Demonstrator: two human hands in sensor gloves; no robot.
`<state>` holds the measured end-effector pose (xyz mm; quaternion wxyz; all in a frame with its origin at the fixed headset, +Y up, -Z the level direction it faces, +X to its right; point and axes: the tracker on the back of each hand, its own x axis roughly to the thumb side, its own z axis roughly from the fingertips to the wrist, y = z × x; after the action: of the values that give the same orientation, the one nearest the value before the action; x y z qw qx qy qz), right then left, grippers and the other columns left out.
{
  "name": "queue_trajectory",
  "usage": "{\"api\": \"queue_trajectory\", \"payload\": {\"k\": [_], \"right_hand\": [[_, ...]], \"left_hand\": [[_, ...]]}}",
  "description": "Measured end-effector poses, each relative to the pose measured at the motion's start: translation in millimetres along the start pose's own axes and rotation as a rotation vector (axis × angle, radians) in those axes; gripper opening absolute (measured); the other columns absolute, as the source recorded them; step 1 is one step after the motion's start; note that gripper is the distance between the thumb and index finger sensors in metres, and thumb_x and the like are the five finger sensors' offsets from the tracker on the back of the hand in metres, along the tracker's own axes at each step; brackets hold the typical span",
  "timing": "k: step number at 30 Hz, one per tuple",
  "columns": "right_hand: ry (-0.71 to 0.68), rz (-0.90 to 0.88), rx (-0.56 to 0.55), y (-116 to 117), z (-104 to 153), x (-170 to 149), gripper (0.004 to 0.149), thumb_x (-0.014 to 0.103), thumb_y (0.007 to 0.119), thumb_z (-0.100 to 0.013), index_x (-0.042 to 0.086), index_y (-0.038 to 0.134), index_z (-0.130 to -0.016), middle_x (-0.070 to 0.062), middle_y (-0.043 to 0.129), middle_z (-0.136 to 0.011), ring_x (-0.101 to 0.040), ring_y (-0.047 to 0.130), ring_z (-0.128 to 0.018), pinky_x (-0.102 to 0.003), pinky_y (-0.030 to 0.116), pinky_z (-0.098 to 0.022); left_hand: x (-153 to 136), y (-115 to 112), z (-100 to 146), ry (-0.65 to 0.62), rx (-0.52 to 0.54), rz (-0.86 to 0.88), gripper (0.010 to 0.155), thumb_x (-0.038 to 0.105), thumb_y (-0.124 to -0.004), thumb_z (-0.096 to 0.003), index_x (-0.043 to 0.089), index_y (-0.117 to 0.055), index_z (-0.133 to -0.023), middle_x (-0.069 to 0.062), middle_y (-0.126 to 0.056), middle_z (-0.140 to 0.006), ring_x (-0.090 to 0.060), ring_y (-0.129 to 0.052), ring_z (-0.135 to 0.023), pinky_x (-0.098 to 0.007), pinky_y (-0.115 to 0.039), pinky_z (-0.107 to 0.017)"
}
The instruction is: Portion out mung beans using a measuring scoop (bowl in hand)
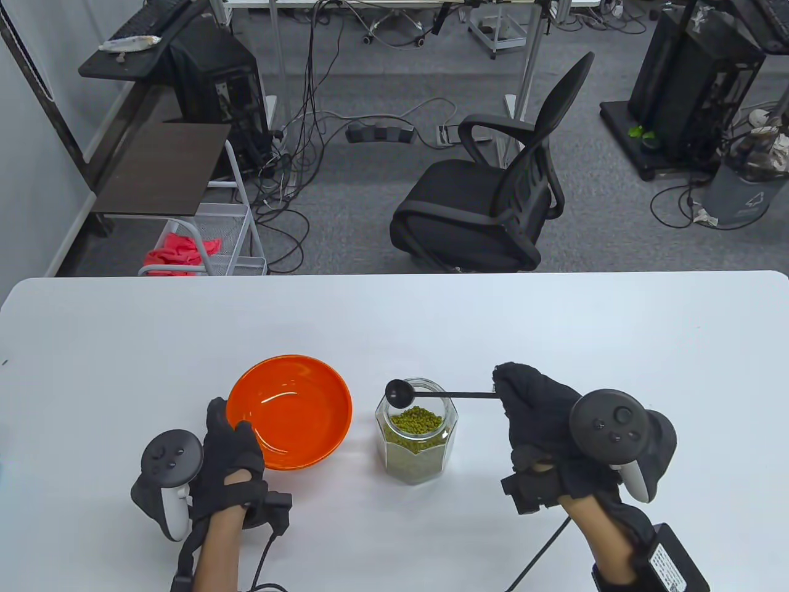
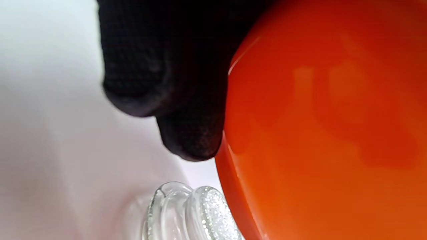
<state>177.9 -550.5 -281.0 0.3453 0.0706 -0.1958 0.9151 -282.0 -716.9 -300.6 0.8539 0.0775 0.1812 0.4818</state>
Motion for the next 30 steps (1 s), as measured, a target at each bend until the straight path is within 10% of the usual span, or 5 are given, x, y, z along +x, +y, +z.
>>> {"api": "queue_trajectory", "payload": {"k": [30], "right_hand": [[-0.16, 0.523, 0.257, 111.9, -21.8, 26.1, 0.037, 0.031, 0.076, -0.042, 0.016, 0.089, -0.073, -0.006, 0.097, -0.044, -0.018, 0.091, -0.02, -0.055, 0.079, -0.037]], "left_hand": [[-3.8, -14.1, 4.5, -0.028, -0.057, -0.044, 0.062, 0.039, -0.068, -0.0533, 0.016, -0.049, -0.108, -0.003, -0.075, -0.096, -0.022, -0.115, -0.04, -0.024, -0.098, -0.024]]}}
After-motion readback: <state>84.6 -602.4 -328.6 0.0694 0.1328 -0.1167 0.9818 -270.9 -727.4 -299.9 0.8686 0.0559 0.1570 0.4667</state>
